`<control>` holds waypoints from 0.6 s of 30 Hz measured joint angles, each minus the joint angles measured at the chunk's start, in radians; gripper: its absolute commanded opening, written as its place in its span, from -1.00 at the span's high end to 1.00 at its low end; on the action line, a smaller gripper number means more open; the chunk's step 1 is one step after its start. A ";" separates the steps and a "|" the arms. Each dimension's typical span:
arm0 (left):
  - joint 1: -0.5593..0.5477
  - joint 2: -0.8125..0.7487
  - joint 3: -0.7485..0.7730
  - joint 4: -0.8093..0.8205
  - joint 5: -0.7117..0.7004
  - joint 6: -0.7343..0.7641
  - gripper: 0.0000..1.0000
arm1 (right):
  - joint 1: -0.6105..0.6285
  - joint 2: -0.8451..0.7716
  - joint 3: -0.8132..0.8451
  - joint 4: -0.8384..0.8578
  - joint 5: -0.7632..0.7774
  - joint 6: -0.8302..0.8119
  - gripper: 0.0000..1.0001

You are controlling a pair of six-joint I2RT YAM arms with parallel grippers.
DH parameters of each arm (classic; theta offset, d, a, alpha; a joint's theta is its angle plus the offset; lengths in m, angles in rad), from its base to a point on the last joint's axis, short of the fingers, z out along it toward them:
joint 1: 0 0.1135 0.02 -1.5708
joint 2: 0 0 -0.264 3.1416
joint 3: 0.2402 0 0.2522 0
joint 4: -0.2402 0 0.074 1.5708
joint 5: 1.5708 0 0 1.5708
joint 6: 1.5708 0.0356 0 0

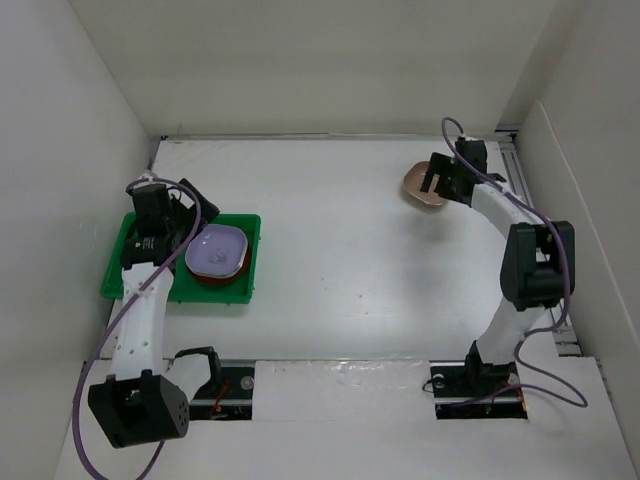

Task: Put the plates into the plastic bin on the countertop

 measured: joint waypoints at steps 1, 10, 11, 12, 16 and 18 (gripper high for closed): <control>0.000 0.011 0.000 0.000 0.015 0.013 -0.99 | -0.006 0.042 0.043 -0.013 0.009 0.002 -0.85; -0.006 0.001 0.011 0.002 0.082 0.098 -0.99 | -0.046 0.323 0.309 -0.105 0.099 0.033 -0.78; -0.010 0.002 0.012 0.002 0.088 0.102 -0.99 | -0.052 0.340 0.315 -0.114 0.106 0.037 -0.78; -0.013 0.005 0.013 0.002 0.093 0.105 -0.99 | -0.058 0.352 0.318 -0.126 0.111 0.042 -0.78; -0.019 0.025 0.025 0.010 0.113 0.113 -0.99 | -0.081 0.351 0.293 -0.140 0.124 0.055 -0.78; -0.019 0.036 0.028 0.017 0.119 0.115 -0.99 | -0.093 0.338 0.271 -0.136 0.120 0.060 -0.78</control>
